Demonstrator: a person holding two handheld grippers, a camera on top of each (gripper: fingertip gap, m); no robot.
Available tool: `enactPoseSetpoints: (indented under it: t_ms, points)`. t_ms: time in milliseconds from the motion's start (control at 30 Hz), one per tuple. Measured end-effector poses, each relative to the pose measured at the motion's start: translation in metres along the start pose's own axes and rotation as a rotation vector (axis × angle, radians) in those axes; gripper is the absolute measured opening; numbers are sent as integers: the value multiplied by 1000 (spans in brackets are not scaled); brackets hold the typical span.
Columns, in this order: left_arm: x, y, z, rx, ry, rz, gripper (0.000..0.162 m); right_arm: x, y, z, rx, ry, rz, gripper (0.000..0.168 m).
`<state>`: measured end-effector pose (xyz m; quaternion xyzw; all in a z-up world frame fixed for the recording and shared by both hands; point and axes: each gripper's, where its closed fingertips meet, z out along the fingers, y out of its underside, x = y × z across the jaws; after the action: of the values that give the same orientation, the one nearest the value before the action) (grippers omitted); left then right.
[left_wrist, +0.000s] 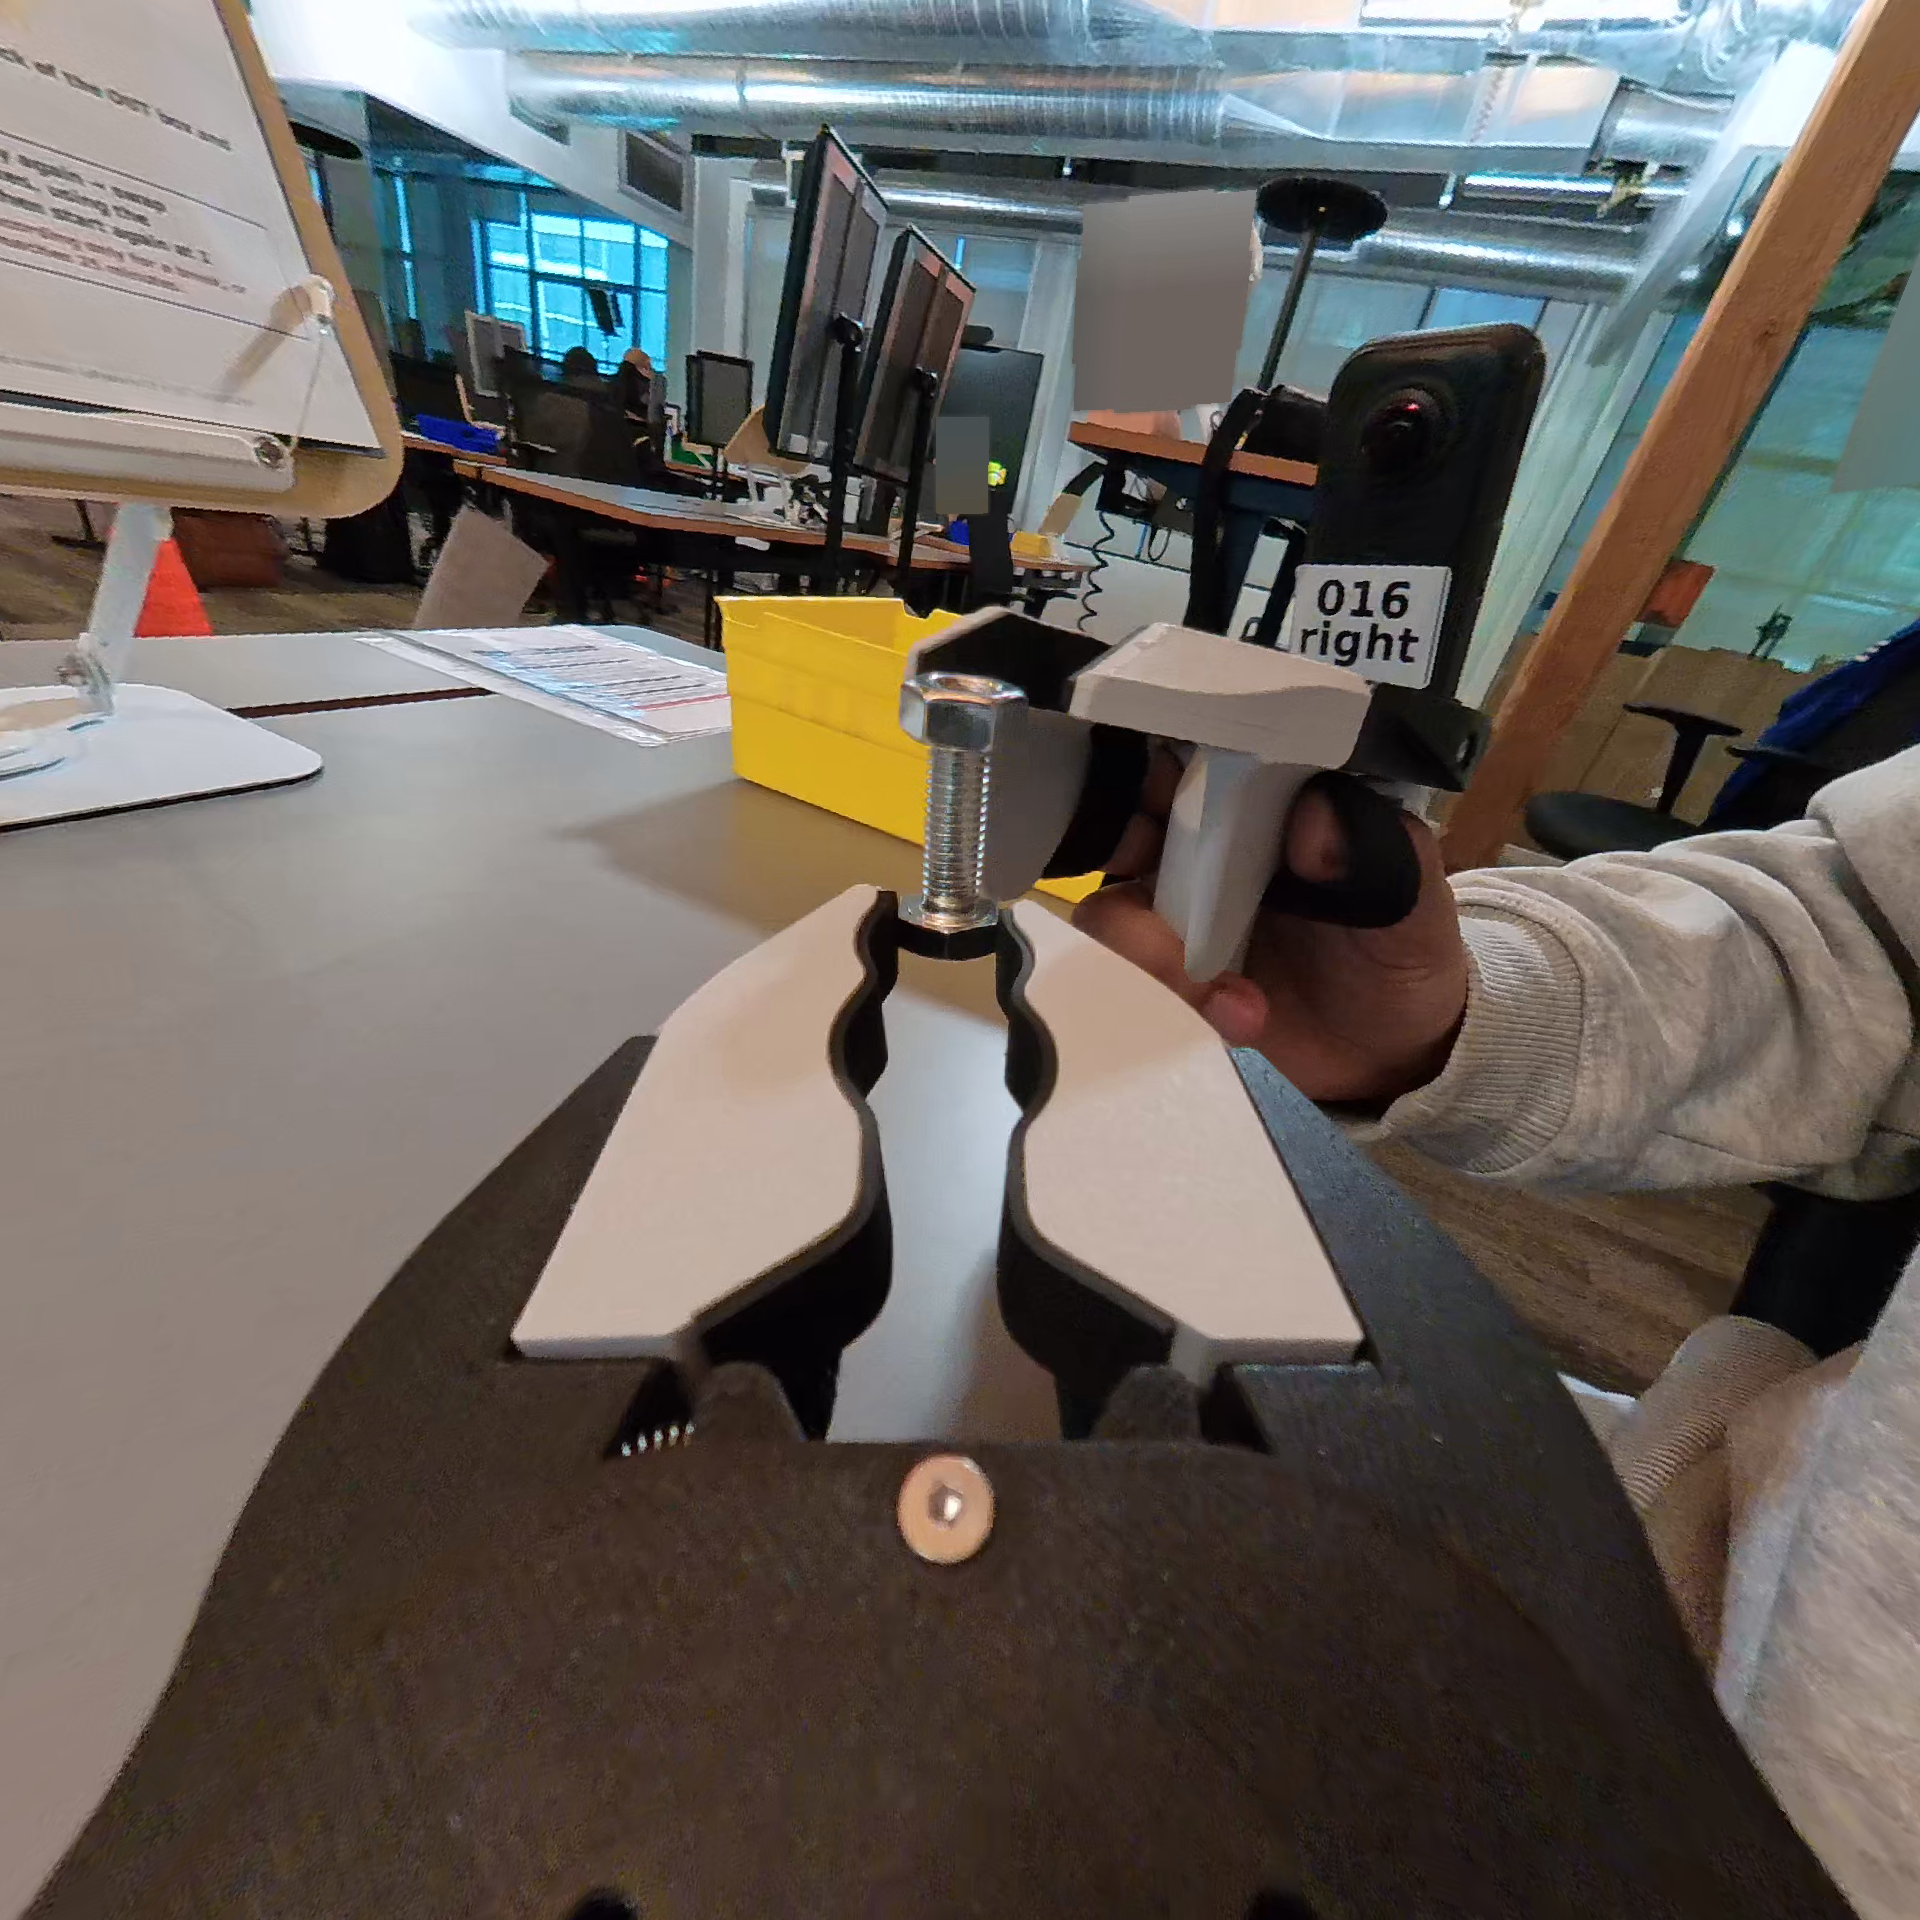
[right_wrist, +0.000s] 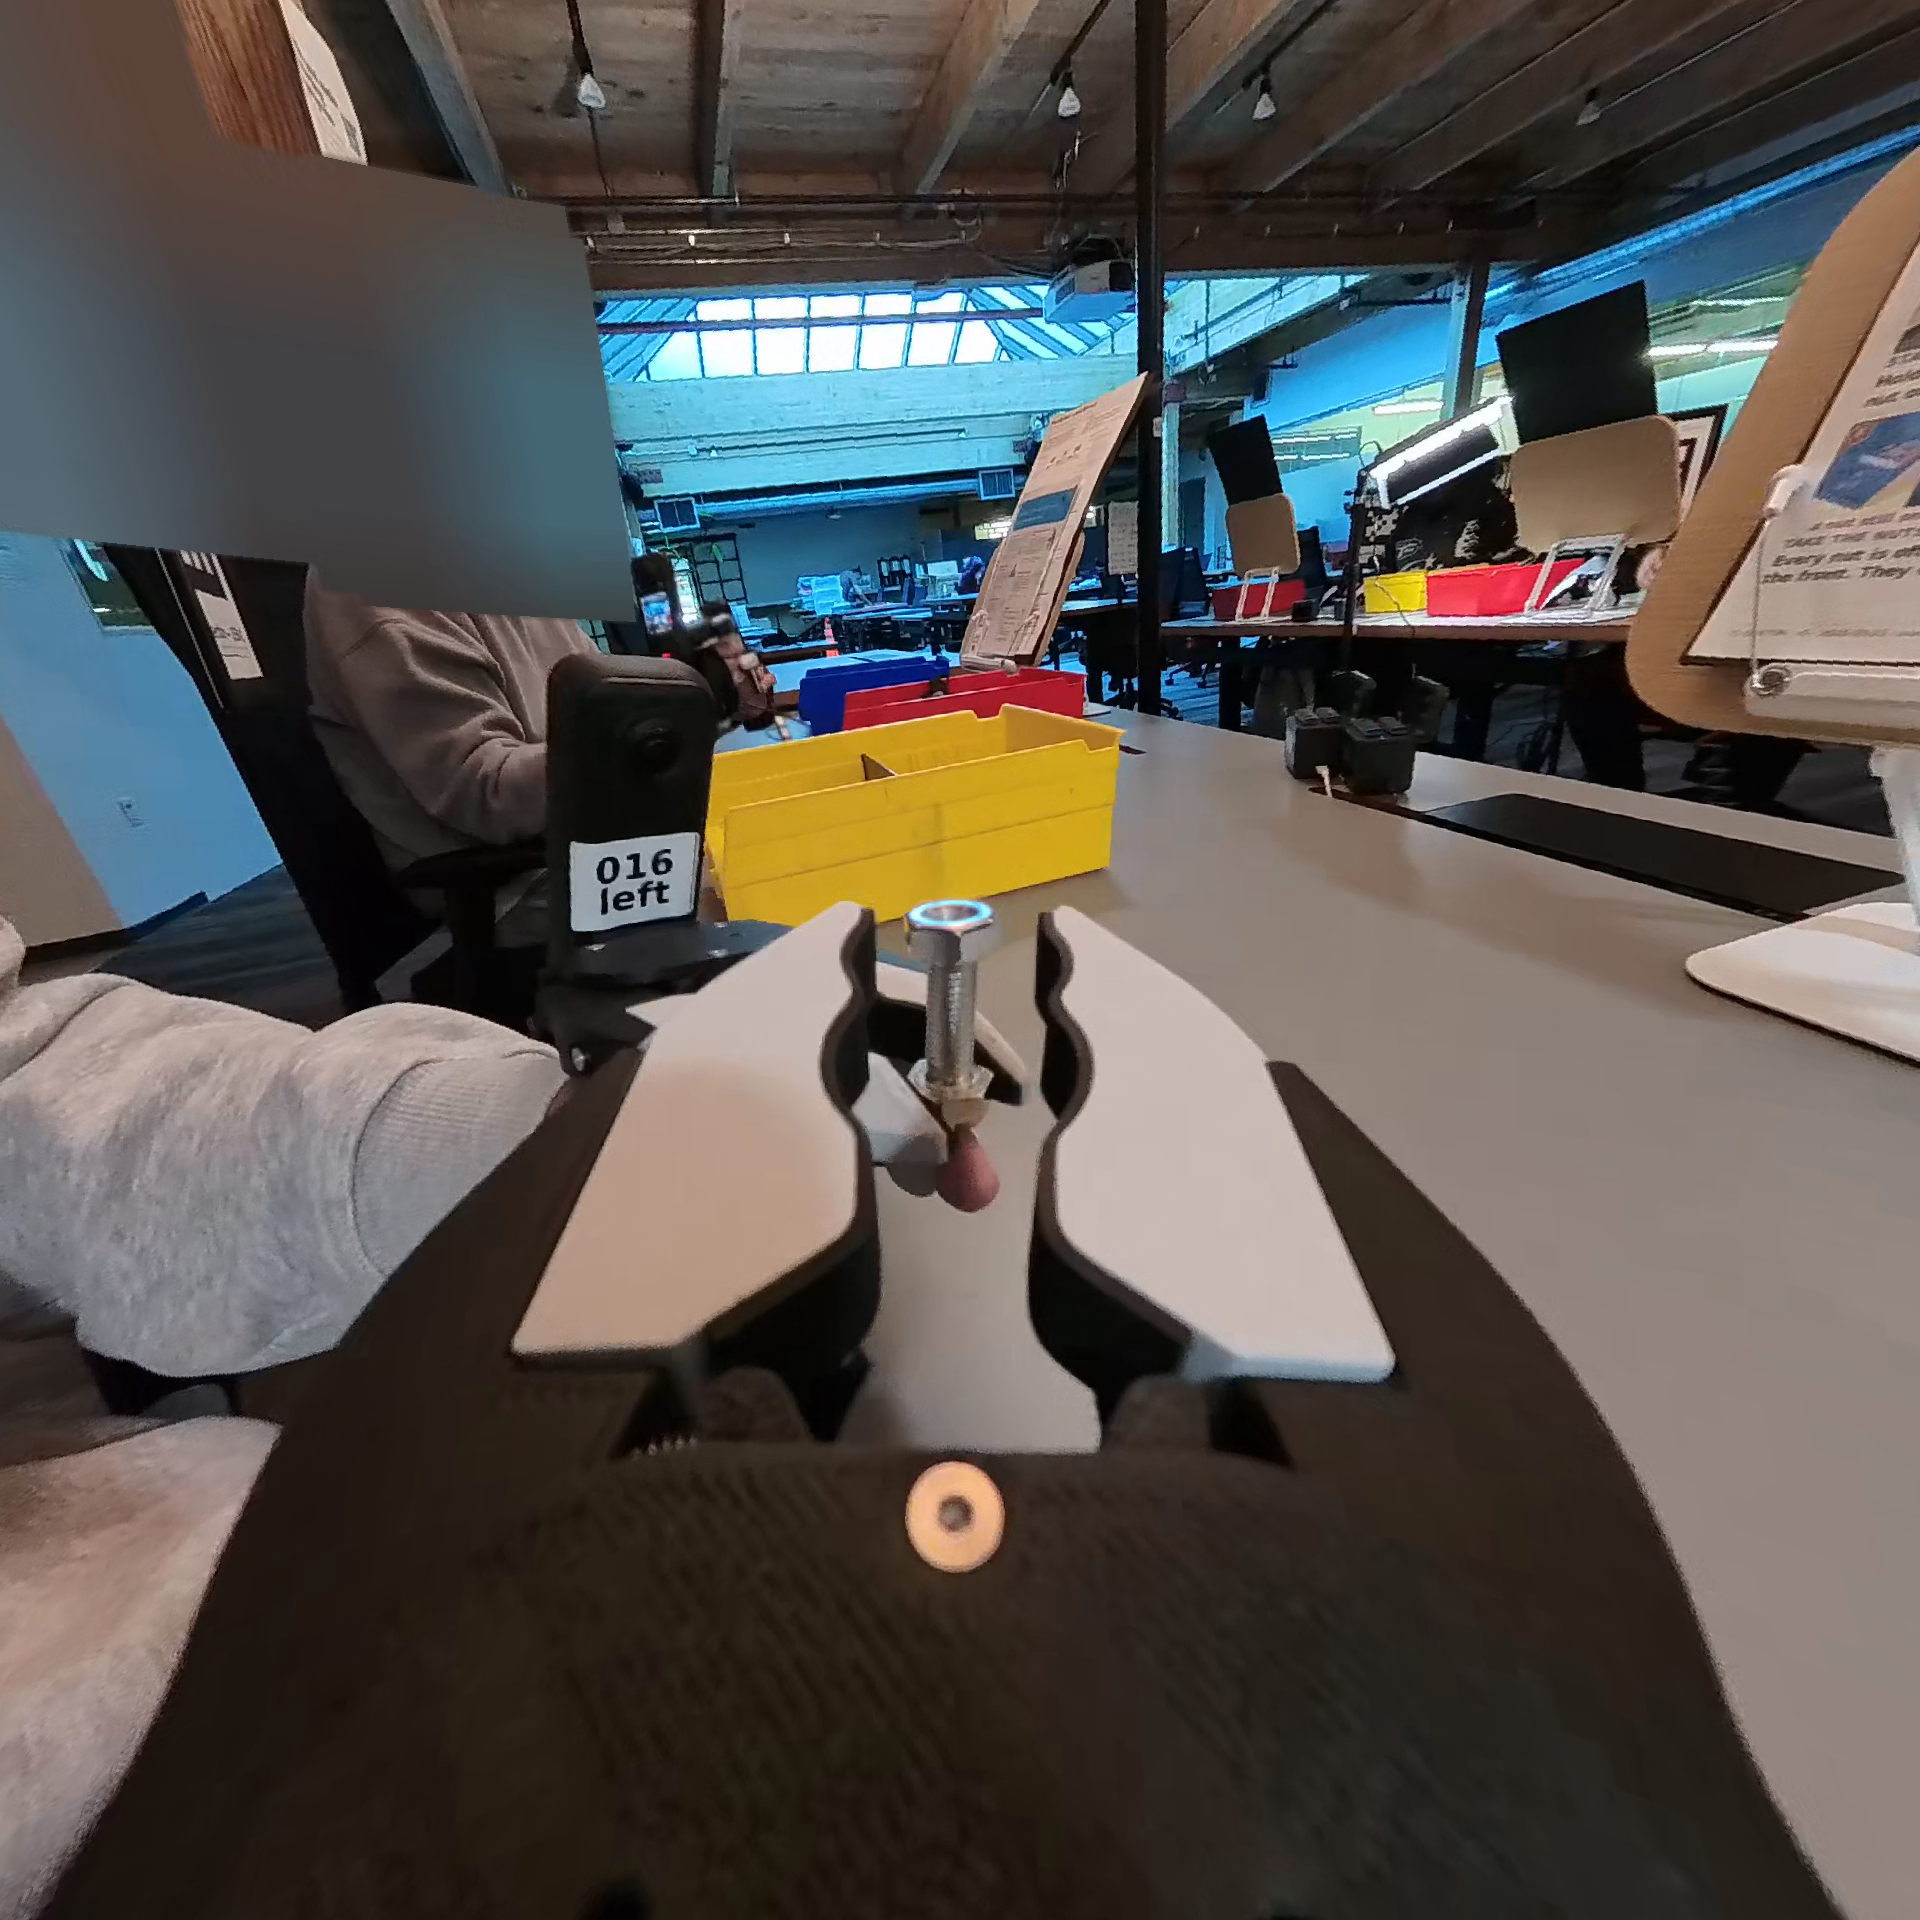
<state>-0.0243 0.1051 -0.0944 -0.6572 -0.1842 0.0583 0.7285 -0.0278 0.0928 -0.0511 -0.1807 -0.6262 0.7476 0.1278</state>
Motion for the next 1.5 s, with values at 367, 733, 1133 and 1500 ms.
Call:
enactPoseSetpoints:
  t_ms: [367, 733, 1133, 1500]
  points:
    - [-1, 0, 2, 1, 11, -20, 18, -9, 0, 1, 12, -32, 1, 36]
    - [0, 1, 8, -1, 31, -30, 18, -1, -1, -7, 15, 16, 3, 32]
    - [16, 4, 15, -23, 115, 1, 18, 1, 0, -13, -2, 12, 1, 27]
    - [20, 4, 17, -25, 136, 2, 18, 0, 1, -15, -14, 4, -17, 20]
